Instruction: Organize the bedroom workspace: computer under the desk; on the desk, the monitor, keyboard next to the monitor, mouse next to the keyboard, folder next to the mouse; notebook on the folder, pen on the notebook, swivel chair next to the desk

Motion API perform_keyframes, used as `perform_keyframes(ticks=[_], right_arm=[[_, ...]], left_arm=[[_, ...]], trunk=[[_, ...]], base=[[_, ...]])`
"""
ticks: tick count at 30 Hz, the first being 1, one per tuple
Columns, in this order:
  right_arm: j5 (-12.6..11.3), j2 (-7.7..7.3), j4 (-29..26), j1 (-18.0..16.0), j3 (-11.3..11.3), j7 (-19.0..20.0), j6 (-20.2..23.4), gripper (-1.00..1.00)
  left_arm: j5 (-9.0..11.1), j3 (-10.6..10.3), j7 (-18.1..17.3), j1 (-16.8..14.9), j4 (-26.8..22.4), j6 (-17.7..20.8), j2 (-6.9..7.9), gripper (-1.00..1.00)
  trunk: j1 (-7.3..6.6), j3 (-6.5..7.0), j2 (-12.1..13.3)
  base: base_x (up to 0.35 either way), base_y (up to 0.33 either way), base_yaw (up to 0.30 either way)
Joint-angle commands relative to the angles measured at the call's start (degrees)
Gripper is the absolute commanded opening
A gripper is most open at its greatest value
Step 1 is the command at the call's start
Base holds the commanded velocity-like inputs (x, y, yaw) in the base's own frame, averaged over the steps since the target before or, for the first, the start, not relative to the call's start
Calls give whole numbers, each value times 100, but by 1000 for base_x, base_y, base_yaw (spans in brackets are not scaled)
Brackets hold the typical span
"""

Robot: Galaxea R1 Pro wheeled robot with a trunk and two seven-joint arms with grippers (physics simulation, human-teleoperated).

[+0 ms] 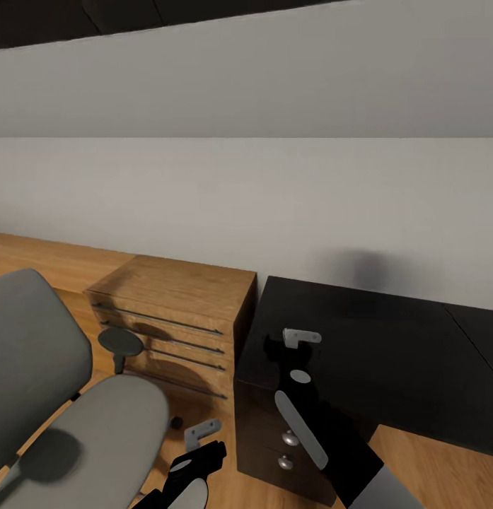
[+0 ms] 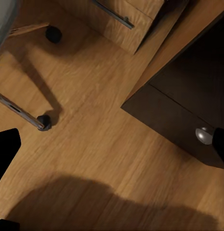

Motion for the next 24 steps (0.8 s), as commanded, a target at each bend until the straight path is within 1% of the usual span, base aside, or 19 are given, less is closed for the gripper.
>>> perform_keyframes(ticks=[1,2,4,6,8,10,11,15,19,24], right_arm=[[31,1,161,-9,1,-4,24,100],[62,2,248,-12,-4,34,23,100],[254,6,685,-25,-23,488,8,100],[337,7,798,-28,-26,720,0,100],[384,6,860,-30,-32,855,-4,100],[417,5,943,-35,-36,946,-14,100],[429,5,1241,-88,-38,1001,-151,100],[433,5,1744,-286,-39,1144,-426,100],[432,5,2098,-436,-39,1332,-564,100],[434,5,2336,-530,-39,1445,-668,100]], left_arm=[[13,-15,33,-7,-10,29,5,100],[14,-16,32,-7,-10,29,5,100],[16,-15,29,-7,-10,31,5,100],[16,-16,29,-7,-10,31,5,100],[18,-17,28,-7,-10,31,5,100],[17,-17,28,-7,-10,32,5,100],[21,-17,28,-7,-10,32,5,100],[24,-17,28,-7,-10,32,5,100],[25,-17,28,-7,-10,32,5,100],[25,-17,28,-7,-10,32,5,100]], trunk=[[0,-6,-4],[0,-6,-4],[0,-6,-4],[0,-6,-4],[0,-6,-4],[0,-6,-4],[0,-6,-4],[0,-6,-4],[0,-6,-4],[0,-6,-4]], base=[[36,-28,0],[29,-23,0],[11,-9,0],[5,-4,0],[3,-2,0],[1,0,0],[0,0,0],[0,0,0],[0,0,0],[0,0,0]])
